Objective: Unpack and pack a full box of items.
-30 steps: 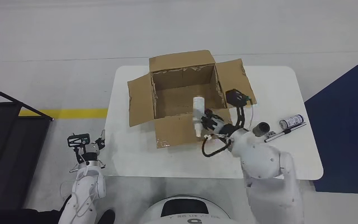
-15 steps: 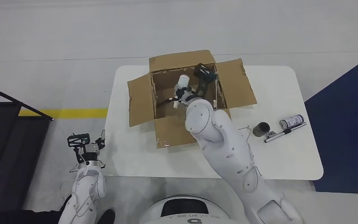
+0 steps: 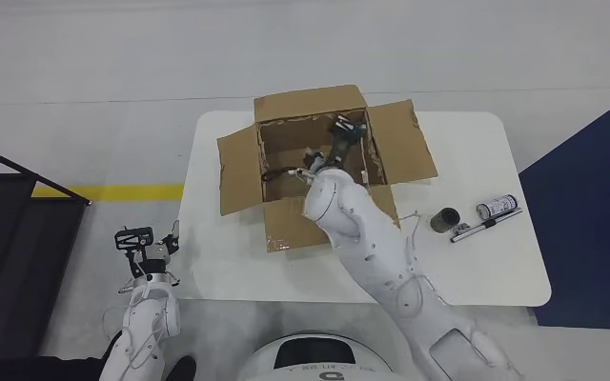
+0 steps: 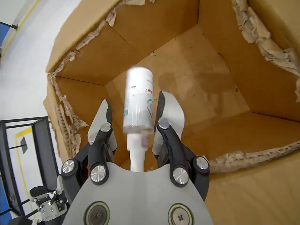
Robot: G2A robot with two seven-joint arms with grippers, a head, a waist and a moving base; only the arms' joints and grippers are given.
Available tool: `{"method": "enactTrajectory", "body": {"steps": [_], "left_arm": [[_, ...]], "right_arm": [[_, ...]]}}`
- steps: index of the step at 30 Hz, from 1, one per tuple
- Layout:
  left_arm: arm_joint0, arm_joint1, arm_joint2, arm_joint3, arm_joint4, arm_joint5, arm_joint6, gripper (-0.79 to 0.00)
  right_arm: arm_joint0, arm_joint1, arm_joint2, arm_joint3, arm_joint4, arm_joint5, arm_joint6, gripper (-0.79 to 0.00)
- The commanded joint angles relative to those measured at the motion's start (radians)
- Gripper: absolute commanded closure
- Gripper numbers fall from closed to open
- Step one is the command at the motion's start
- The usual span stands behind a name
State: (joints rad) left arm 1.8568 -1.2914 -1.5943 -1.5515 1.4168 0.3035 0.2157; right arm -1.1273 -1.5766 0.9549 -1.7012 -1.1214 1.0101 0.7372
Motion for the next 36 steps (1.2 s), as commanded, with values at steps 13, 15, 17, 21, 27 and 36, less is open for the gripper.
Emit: {"method": "enactTrajectory", "body": {"steps": [13,15,17,21,27,36], "left_arm": [[0.000,0.000,0.000,0.000,0.000,0.000,0.000,-0.785],[0.000,0.000,0.000,0.000,0.000,0.000,0.000,-0.785],[0.000,0.000,0.000,0.000,0.000,0.000,0.000,-0.785],[0.000,0.000,0.000,0.000,0.000,0.000,0.000,-0.785],[0.000,0.000,0.000,0.000,0.000,0.000,0.000,-0.785],[0.000,0.000,0.000,0.000,0.000,0.000,0.000,-0.785]], "right_arm": [[-0.428,0.071,0.593,-0.649,0.200,-0.253,0.057,-0.785],[-0.469,0.072,0.705,-0.649,0.271,-0.258,0.043,-0.785],[-0.506,0.073,0.799,-0.649,0.332,-0.257,0.039,-0.785],[-0.581,0.075,0.937,-0.649,0.404,-0.249,0.032,-0.785],[-0.600,0.075,0.971,-0.649,0.440,-0.241,0.037,-0.785],[-0.585,0.084,0.870,-0.515,0.209,-0.220,-0.061,-0.785]]}}
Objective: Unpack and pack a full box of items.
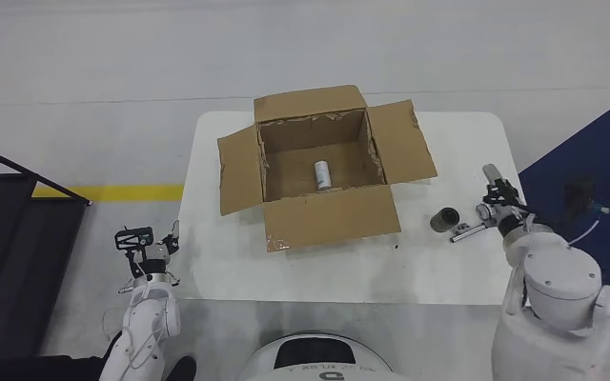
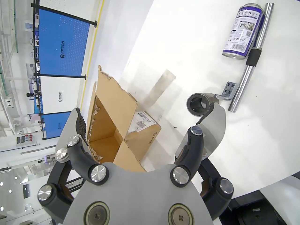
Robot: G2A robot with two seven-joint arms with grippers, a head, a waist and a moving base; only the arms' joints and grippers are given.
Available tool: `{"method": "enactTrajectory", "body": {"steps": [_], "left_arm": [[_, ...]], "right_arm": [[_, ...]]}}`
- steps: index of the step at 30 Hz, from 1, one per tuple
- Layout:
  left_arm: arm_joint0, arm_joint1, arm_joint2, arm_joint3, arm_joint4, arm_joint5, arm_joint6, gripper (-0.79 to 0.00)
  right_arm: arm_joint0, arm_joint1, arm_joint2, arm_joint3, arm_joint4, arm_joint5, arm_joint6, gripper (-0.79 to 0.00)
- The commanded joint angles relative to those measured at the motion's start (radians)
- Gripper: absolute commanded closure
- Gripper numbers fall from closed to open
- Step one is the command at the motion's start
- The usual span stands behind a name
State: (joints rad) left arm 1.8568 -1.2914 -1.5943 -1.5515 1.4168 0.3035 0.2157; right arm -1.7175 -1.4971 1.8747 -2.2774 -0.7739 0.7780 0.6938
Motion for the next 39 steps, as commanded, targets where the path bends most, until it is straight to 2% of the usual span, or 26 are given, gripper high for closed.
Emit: {"method": "enactTrajectory", "body": {"steps": [1,6,8,12,13,14,18,22,24,29,32,34,39], "left_arm": [[0.000,0.000,0.000,0.000,0.000,0.000,0.000,-0.785],[0.000,0.000,0.000,0.000,0.000,0.000,0.000,-0.785],[0.000,0.000,0.000,0.000,0.000,0.000,0.000,-0.785],[0.000,0.000,0.000,0.000,0.000,0.000,0.000,-0.785],[0.000,0.000,0.000,0.000,0.000,0.000,0.000,-0.785],[0.000,0.000,0.000,0.000,0.000,0.000,0.000,-0.785],[0.000,0.000,0.000,0.000,0.000,0.000,0.000,-0.785],[0.000,0.000,0.000,0.000,0.000,0.000,0.000,-0.785],[0.000,0.000,0.000,0.000,0.000,0.000,0.000,-0.785],[0.000,0.000,0.000,0.000,0.000,0.000,0.000,-0.785],[0.000,0.000,0.000,0.000,0.000,0.000,0.000,-0.785],[0.000,0.000,0.000,0.000,0.000,0.000,0.000,-0.785],[0.000,0.000,0.000,0.000,0.000,0.000,0.000,-0.785]], "right_arm": [[0.031,0.010,-0.078,0.106,-0.235,0.034,-0.006,-0.785],[0.210,0.028,-0.130,0.360,-0.504,0.172,0.092,-0.785],[0.277,0.033,-0.133,0.435,-0.558,0.186,0.152,-0.785],[0.378,0.037,-0.133,0.608,-0.659,0.185,0.163,-0.785],[0.400,0.038,-0.130,0.639,-0.672,0.181,0.168,-0.745],[0.417,0.038,-0.126,0.666,-0.688,0.177,0.171,-0.659],[0.475,0.042,-0.115,0.755,-0.750,0.156,0.192,-0.659],[0.516,0.046,-0.082,0.823,-0.752,0.138,0.210,-0.625],[0.529,0.047,-0.069,0.856,-0.750,0.134,0.214,-0.579],[0.549,0.048,-0.051,0.918,-0.758,0.144,0.200,-0.597],[0.552,0.048,-0.047,0.932,-0.755,0.142,0.193,-0.505],[0.553,0.047,-0.051,0.941,-0.759,0.143,0.188,-0.388],[0.554,0.040,-0.086,0.967,-0.777,0.144,0.180,-0.366]]}}
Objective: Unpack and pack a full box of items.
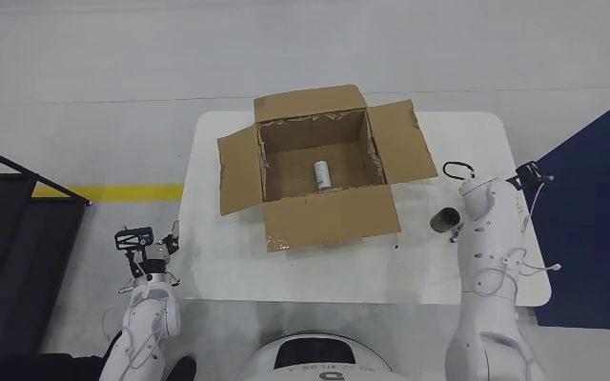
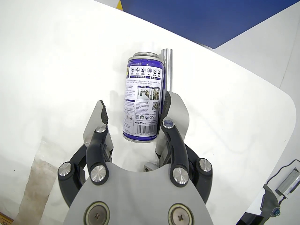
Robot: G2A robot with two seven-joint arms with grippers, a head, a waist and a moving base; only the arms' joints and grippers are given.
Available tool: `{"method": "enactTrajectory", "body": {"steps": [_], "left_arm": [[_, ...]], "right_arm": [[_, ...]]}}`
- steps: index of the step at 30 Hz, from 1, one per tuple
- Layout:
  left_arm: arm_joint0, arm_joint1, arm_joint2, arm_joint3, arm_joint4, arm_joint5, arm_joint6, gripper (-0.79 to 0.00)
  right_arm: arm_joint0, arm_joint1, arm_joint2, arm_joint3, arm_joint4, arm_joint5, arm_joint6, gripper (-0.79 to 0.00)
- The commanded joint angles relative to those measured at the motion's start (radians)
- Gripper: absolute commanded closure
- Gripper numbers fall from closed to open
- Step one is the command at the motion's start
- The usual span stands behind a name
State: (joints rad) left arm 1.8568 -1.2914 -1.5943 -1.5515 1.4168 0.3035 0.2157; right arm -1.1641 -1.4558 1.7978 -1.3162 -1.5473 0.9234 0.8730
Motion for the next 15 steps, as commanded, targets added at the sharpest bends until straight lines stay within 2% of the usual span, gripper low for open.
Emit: {"method": "enactTrajectory", "body": {"steps": [1,11,14,15], "left_arm": [[0.000,0.000,0.000,0.000,0.000,0.000,0.000,-0.785],[0.000,0.000,0.000,0.000,0.000,0.000,0.000,-0.785],[0.000,0.000,0.000,0.000,0.000,0.000,0.000,-0.785],[0.000,0.000,0.000,0.000,0.000,0.000,0.000,-0.785]], "right_arm": [[0.001,-0.003,-0.015,0.010,-0.009,0.000,0.000,-0.357],[0.028,-0.008,-0.030,0.053,-0.054,0.013,0.011,-0.323],[0.028,-0.009,-0.025,0.039,-0.052,0.006,0.017,-0.179],[0.024,-0.010,-0.024,0.028,-0.047,0.001,0.020,-0.058]]}}
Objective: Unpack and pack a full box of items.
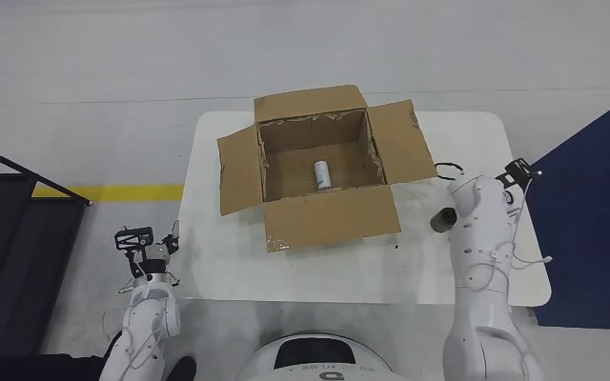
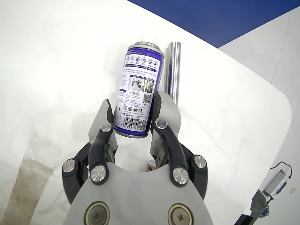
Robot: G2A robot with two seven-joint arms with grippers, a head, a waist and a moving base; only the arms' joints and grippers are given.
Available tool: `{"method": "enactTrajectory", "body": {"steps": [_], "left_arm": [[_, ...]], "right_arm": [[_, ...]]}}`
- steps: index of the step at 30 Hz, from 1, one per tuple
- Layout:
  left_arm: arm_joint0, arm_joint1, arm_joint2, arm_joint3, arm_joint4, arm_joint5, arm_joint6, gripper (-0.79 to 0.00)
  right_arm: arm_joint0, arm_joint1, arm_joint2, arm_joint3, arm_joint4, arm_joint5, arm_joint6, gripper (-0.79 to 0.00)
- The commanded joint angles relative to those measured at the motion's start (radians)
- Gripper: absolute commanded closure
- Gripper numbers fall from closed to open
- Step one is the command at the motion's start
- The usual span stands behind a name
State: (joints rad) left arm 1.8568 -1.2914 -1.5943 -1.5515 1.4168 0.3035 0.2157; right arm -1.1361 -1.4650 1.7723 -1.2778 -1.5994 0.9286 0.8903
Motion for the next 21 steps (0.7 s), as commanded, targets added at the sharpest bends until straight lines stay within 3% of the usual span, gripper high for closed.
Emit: {"method": "enactTrajectory", "body": {"steps": [1,10,21], "left_arm": [[0.000,0.000,0.000,0.000,0.000,0.000,0.000,-0.785],[0.000,0.000,0.000,0.000,0.000,0.000,0.000,-0.785],[0.000,0.000,0.000,0.000,0.000,0.000,0.000,-0.785]], "right_arm": [[-0.009,-0.001,0.004,-0.024,0.013,-0.010,0.007,0.000],[-0.078,-0.005,0.033,-0.149,0.079,-0.060,0.054,0.000],[-0.198,-0.007,0.116,-0.401,0.270,-0.153,0.120,0.000]]}}
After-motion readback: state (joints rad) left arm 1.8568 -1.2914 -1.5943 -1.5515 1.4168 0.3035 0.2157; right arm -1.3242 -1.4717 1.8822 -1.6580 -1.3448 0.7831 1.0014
